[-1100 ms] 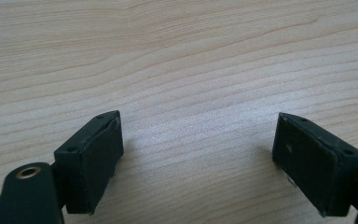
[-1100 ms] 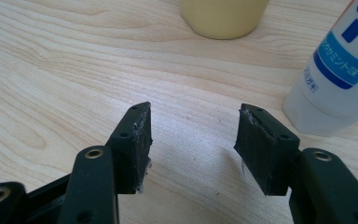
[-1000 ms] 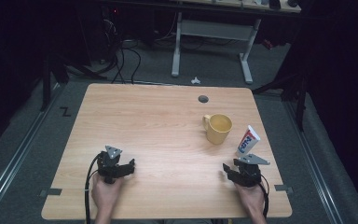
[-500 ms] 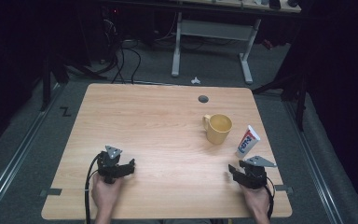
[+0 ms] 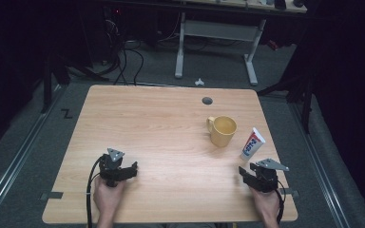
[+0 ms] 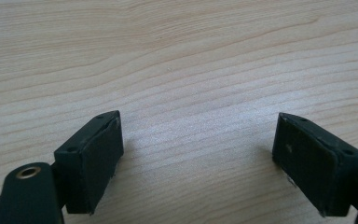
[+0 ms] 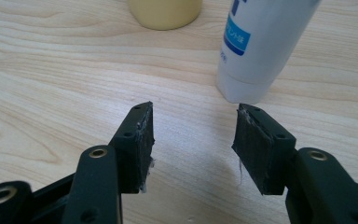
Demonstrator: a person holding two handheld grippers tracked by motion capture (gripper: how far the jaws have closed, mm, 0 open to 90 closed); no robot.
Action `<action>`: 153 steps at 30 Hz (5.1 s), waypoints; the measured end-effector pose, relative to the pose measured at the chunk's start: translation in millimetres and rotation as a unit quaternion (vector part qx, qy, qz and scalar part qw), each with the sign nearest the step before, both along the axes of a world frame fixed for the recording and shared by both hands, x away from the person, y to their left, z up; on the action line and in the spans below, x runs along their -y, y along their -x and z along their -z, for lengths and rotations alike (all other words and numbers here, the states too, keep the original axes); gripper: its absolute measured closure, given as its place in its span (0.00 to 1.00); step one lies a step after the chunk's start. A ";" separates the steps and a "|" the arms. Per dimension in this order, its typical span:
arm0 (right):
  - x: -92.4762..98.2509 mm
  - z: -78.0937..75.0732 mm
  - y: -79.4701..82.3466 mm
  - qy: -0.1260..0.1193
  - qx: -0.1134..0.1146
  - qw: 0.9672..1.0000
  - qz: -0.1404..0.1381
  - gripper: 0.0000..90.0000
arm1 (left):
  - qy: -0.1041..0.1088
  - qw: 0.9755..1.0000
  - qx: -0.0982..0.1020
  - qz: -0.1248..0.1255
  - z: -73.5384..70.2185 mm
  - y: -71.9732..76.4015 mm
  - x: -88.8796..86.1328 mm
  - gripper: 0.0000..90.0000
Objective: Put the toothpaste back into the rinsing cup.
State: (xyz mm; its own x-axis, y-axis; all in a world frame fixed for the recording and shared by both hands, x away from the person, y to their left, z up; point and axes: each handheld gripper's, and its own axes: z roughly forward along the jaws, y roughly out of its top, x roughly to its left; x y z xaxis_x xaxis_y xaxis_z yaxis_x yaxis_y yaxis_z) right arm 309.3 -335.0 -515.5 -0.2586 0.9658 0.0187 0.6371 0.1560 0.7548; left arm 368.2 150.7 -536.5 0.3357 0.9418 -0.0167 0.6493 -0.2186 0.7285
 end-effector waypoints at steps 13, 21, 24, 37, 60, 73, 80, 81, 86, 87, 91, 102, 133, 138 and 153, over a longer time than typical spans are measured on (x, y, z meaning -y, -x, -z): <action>9.5 -7.0 -11.3 0.001 0.011 1.000 0.025 0.48 | 0.000 1.000 0.000 0.000 0.0 0.0 0.0 0.18; 15.3 -10.6 -19.7 0.002 0.014 0.999 0.030 0.47 | 0.000 1.000 0.000 0.000 0.0 0.0 0.0 0.18; 17.4 -13.0 -24.9 -0.006 0.014 0.999 0.035 0.47 | 0.000 1.000 0.000 0.000 0.0 -0.1 0.0 0.18; 17.8 -22.1 -40.4 -0.018 0.025 0.999 0.033 0.48 | 0.000 1.000 0.000 0.000 0.0 -0.1 0.0 0.18; 13.7 -30.6 -55.2 -0.013 0.053 0.998 0.033 0.62 | 0.001 1.000 0.000 -0.001 0.0 -0.2 0.1 0.18; 13.0 -34.2 -56.3 -0.005 0.046 0.999 0.025 0.68 | 0.000 1.000 0.000 -0.001 0.0 -0.3 0.1 0.18; 11.4 -38.6 -58.5 -0.013 0.040 0.999 0.006 0.69 | 0.001 1.000 0.000 -0.001 0.0 -0.2 0.1 0.18; 11.4 -38.6 -58.5 -0.013 0.040 0.999 0.006 0.69 | 0.001 1.000 0.000 -0.001 0.0 -0.2 0.1 0.18; 10.1 -42.1 -57.5 -0.022 0.041 0.999 -0.010 0.70 | 0.001 1.000 0.000 -0.001 0.0 -0.3 0.1 0.18; 10.2 -42.6 -56.8 -0.028 0.038 0.999 -0.010 0.70 | 0.001 1.000 0.000 -0.001 0.0 -0.2 0.1 0.18; 11.0 -44.1 -55.4 -0.035 0.034 0.999 -0.021 0.70 | 0.001 1.000 0.000 -0.001 0.0 -0.2 0.0 0.18; 11.0 -56.5 -50.5 -0.040 0.041 0.998 -0.041 0.71 | 0.000 1.000 0.000 -0.001 0.0 -0.2 0.1 0.18; 4.6 -96.9 -51.9 -0.058 0.064 0.992 -0.090 0.71 | 0.001 1.000 0.000 -0.001 0.0 -0.2 0.1 0.18; 5.0 -104.1 -52.3 -0.068 0.071 0.991 -0.095 0.71 | 0.001 1.000 0.000 -0.001 0.0 -0.2 0.1 0.18; 0.4 -121.1 -59.9 -0.068 0.076 0.988 -0.115 0.71 | 0.001 1.000 0.000 -0.001 0.0 -0.2 0.1 0.18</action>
State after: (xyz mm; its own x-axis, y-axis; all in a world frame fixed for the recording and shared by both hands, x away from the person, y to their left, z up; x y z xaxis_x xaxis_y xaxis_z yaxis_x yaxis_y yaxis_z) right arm 369.2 -335.4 -394.4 -0.4804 0.8726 0.0876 0.4741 0.1743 0.8631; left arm 368.4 150.6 -536.5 0.3342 0.9423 -0.0180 0.6498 -0.2165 0.7286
